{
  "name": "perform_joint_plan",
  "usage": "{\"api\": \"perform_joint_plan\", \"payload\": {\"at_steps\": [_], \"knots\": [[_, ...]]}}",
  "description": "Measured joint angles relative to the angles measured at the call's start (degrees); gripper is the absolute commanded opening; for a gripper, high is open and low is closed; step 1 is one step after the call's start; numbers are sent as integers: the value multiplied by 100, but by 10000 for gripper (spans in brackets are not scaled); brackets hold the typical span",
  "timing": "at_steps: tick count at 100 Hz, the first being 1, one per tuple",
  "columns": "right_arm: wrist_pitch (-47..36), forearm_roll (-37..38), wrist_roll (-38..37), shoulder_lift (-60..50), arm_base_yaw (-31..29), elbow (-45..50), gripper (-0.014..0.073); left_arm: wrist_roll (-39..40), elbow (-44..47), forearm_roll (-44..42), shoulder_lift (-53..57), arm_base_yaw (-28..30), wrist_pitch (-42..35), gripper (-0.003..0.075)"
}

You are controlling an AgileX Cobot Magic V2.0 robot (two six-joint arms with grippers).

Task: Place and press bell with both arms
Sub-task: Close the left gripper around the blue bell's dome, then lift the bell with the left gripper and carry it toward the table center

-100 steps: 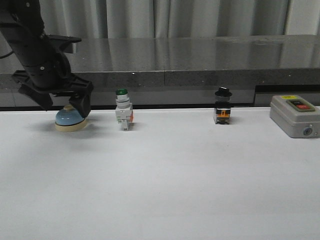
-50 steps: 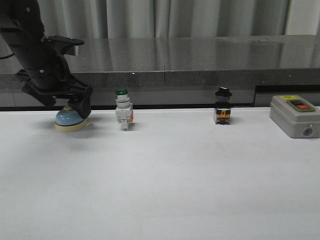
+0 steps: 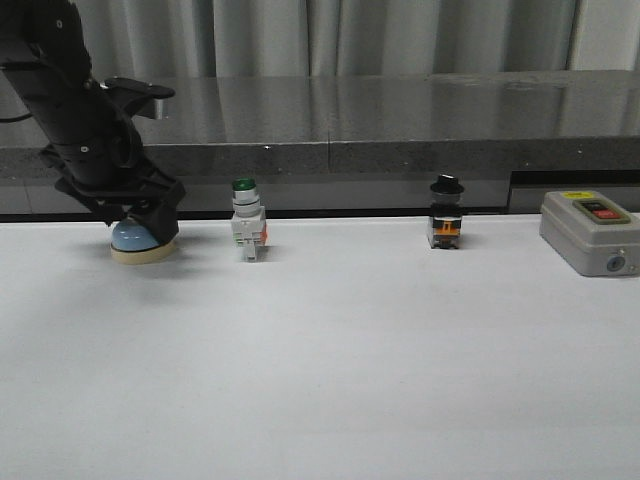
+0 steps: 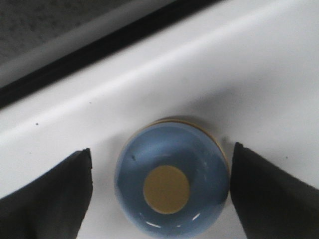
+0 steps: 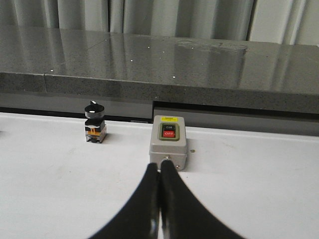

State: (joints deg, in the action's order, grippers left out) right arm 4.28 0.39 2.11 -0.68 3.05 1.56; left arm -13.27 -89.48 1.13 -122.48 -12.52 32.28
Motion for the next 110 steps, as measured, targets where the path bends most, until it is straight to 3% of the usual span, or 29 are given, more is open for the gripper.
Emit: {"api": "perform_joint_plan", "payload": {"at_steps": [20, 39, 49, 80, 110], "knots": [[0, 0, 0, 0, 0, 0, -60, -20, -69, 116, -97, 0, 79, 454], [0, 0, 0, 0, 0, 0, -60, -20, -87, 152, -105, 0, 92, 212], [0, 0, 0, 0, 0, 0, -60, -20, -87, 152, -105, 0, 92, 149], [0, 0, 0, 0, 0, 0, -60, -33, -42, 144, 103, 63, 438, 143], [0, 0, 0, 0, 0, 0, -60, -33, -15, 771, 1037, 655, 1122, 134]]}}
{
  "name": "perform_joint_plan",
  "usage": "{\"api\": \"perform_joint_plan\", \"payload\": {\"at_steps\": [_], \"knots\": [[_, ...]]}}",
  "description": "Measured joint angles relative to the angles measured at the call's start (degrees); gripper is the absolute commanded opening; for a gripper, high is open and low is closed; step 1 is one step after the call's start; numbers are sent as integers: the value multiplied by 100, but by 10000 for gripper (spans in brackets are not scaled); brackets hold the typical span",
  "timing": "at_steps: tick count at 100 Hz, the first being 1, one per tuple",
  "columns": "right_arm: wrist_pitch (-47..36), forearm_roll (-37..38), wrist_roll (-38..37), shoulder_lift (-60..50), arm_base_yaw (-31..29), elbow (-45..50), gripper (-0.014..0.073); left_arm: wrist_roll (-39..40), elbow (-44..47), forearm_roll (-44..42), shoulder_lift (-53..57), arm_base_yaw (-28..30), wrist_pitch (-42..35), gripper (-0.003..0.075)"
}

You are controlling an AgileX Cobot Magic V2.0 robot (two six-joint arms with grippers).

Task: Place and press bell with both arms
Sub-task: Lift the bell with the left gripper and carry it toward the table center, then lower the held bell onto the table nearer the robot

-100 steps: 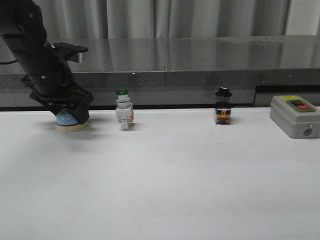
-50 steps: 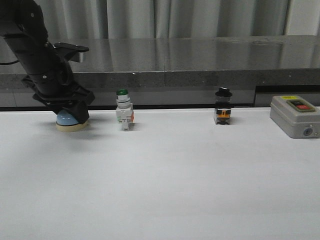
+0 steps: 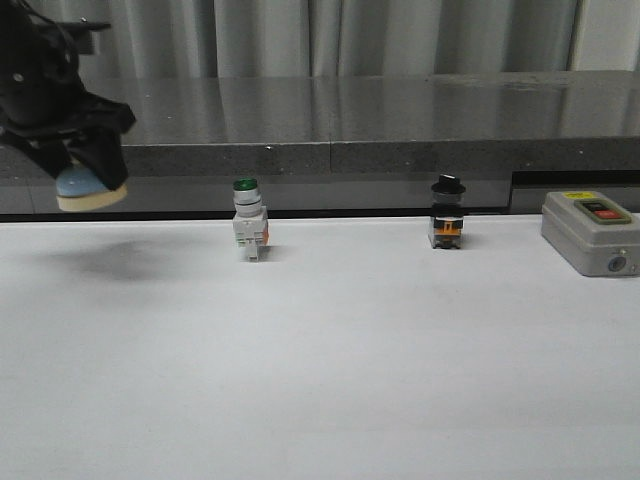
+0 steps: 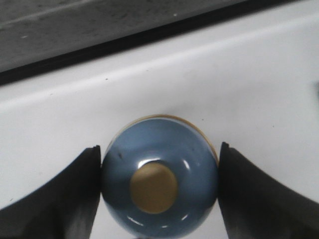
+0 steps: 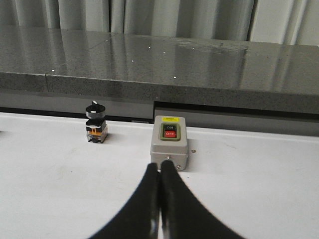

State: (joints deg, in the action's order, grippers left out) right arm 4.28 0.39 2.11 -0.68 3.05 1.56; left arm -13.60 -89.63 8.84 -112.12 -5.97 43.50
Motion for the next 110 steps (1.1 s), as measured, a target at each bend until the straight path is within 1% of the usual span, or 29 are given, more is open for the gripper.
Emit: {"api": "perform_joint_plan", "payload": {"at_steps": [15, 26, 39, 50, 66, 88, 110], "knots": [[0, 0, 0, 0, 0, 0, -60, 0, 358, 50, 698, 57, 258, 134], [0, 0, 0, 0, 0, 0, -60, 0, 779, 72, 1256, -62, 269, 134], [0, 0, 0, 0, 0, 0, -60, -105, 1244, 87, 1913, -383, 282, 134], [0, 0, 0, 0, 0, 0, -60, -229, 1406, 87, 2205, -750, 323, 134], [0, 0, 0, 0, 0, 0, -60, -365, 1451, 87, 2178, -1415, 320, 134], [0, 0, 0, 0, 0, 0, -60, -446, 1451, 87, 1747, -2338, -251, 134], [0, 0, 0, 0, 0, 0, -60, -446, 1426, 99, 919, -2901, -621, 134]]}}
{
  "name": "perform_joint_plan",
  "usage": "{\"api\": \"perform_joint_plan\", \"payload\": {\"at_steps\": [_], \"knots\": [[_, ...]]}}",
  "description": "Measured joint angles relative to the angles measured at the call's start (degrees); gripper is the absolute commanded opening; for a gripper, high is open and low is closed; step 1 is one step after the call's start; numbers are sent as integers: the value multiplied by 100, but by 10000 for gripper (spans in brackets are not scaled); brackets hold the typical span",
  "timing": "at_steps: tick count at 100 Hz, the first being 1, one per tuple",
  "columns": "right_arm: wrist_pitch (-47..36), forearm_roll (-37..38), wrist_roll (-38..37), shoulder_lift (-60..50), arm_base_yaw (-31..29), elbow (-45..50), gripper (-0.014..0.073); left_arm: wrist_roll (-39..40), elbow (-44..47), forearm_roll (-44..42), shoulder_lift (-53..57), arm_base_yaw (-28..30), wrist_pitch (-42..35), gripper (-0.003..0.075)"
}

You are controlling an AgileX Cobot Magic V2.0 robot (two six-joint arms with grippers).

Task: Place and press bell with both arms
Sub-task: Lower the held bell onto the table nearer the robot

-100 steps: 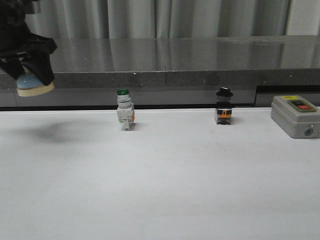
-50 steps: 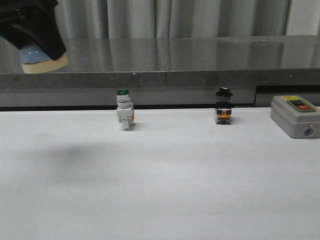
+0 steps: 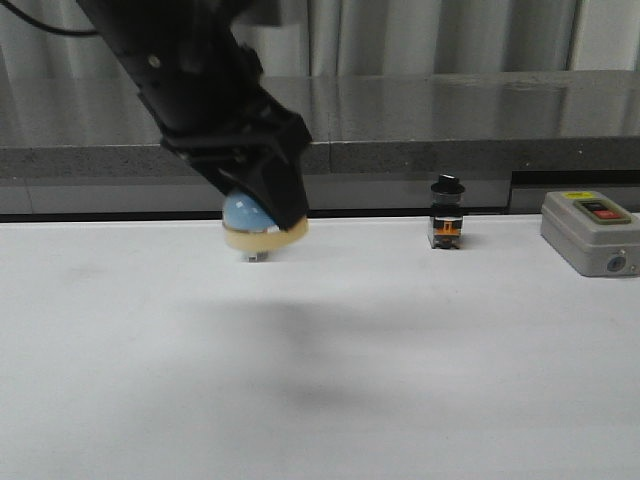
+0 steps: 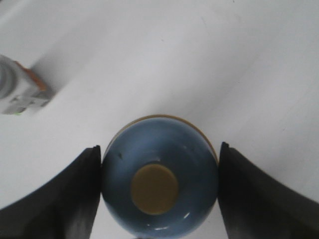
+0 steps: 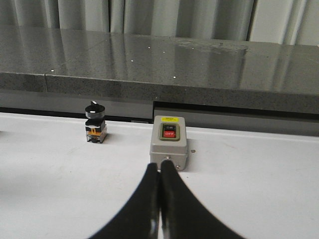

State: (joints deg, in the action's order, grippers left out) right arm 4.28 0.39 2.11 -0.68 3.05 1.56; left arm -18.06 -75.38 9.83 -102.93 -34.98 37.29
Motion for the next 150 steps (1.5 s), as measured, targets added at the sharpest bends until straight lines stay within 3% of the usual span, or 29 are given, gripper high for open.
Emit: {"api": "perform_joint_plan", "payload": {"at_steps": [29, 80, 94, 125, 150], "knots": [[0, 0, 0, 0, 0, 0, -60, -10, -388, -253, -927, -410, -280, 134], [0, 0, 0, 0, 0, 0, -60, -10, -565, -312, -1375, -445, -351, 158], [0, 0, 0, 0, 0, 0, -60, -10, -565, -312, -1375, -445, -340, 254], [0, 0, 0, 0, 0, 0, -60, -10, -579, -312, -1375, -445, -236, 615], [0, 0, 0, 0, 0, 0, -60, 202, -606, -321, -1321, -445, -81, 631]]}}
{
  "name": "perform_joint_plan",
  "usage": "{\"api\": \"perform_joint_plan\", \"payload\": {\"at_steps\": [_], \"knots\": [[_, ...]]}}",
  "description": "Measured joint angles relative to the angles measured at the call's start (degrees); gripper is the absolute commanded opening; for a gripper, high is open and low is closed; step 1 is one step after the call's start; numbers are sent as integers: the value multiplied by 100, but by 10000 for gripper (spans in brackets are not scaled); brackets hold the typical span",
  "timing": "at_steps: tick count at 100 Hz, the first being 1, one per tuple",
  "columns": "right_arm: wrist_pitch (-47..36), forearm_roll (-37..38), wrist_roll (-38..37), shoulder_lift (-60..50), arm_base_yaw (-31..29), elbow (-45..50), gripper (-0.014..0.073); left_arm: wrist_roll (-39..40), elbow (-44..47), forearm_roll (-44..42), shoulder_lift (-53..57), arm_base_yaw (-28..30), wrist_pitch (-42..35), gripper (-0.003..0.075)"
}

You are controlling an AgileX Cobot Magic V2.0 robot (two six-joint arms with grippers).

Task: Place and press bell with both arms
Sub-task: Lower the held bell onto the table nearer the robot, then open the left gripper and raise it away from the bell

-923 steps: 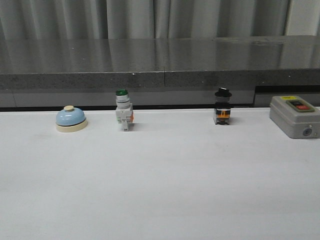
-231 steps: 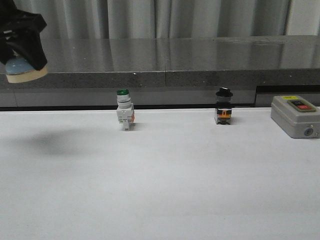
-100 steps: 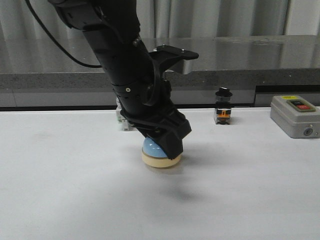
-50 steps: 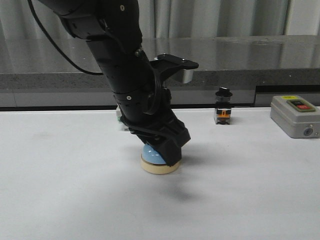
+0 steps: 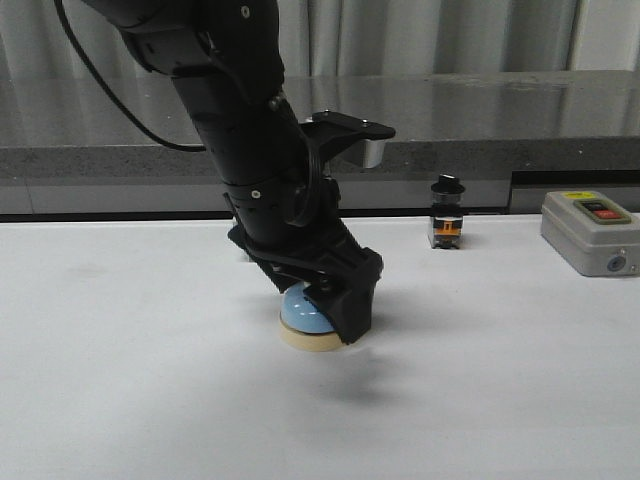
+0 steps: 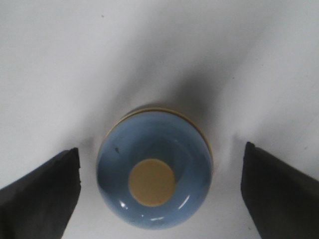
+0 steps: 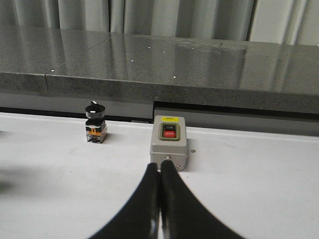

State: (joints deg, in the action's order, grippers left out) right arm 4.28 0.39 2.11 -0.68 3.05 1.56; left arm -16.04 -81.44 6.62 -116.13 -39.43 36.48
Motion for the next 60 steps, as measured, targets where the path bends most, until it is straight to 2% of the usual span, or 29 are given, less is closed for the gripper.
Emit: {"api": "perform_joint_plan", "payload": {"at_steps": [14, 31, 60], "knots": [[0, 0, 0, 0, 0, 0, -60, 315, 0, 0, 425, 89, 33, 631], [0, 0, 0, 0, 0, 0, -60, 562, 125, 0, 1322, 529, -97, 631], [0, 0, 0, 0, 0, 0, -60, 877, 1603, 106, 3250, 1505, -748, 629]]}}
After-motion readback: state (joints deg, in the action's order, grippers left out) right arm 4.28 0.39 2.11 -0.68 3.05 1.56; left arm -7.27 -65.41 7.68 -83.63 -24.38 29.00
